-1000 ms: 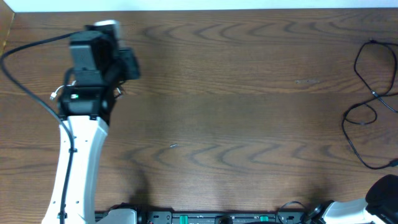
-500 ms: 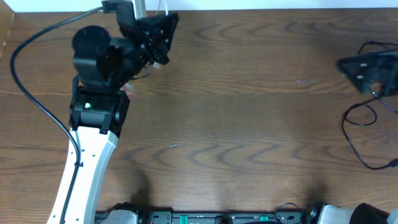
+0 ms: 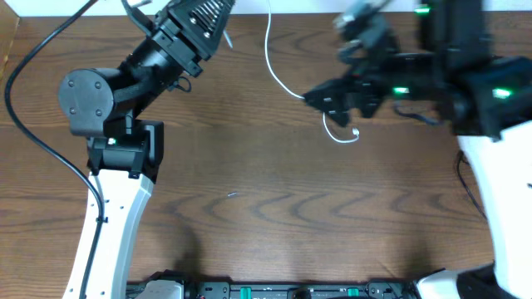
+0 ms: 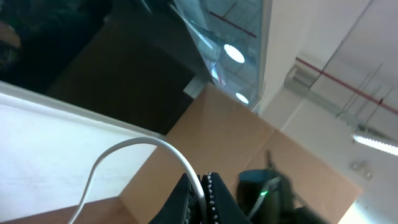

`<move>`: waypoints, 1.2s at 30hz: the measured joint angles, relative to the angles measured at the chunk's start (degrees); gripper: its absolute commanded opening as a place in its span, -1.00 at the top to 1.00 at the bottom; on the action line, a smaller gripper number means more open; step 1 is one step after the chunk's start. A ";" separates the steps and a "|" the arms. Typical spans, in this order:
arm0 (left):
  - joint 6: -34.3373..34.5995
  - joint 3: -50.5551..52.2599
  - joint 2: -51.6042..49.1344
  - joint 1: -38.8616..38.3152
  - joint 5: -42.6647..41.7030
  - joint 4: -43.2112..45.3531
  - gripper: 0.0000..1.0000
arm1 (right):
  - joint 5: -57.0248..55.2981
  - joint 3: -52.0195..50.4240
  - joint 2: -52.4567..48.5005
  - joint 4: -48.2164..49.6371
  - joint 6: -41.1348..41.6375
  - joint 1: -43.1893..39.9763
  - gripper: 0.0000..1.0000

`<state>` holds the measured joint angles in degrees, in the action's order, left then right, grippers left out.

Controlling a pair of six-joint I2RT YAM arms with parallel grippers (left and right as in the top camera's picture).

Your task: Untangle cables

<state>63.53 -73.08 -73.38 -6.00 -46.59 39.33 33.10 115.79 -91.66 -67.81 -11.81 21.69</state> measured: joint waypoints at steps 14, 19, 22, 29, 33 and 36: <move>10.08 0.00 0.00 0.33 -0.02 1.70 0.85 | -4.17 -0.07 -23.50 24.22 5.27 12.72 -0.19; 10.43 0.00 0.00 0.35 0.02 1.75 0.85 | -3.06 -0.13 -25.92 28.33 8.52 13.07 -0.22; 10.45 0.00 0.00 0.81 0.00 1.75 0.85 | -2.10 -0.13 -25.33 26.69 9.14 12.24 -0.28; 11.69 0.00 0.00 3.82 0.42 1.79 0.85 | 13.84 -0.13 -24.63 23.89 3.96 5.40 -0.49; 12.20 0.00 0.00 3.98 0.63 1.79 0.85 | 23.30 -0.13 -24.63 24.90 -0.17 3.13 -0.47; 12.96 0.00 0.00 3.98 0.63 1.77 0.85 | 26.56 -0.13 -24.65 27.87 -1.55 4.57 -0.43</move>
<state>76.49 -73.08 -73.38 -2.02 -45.95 41.10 59.66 115.66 -116.31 -39.94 -13.37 26.26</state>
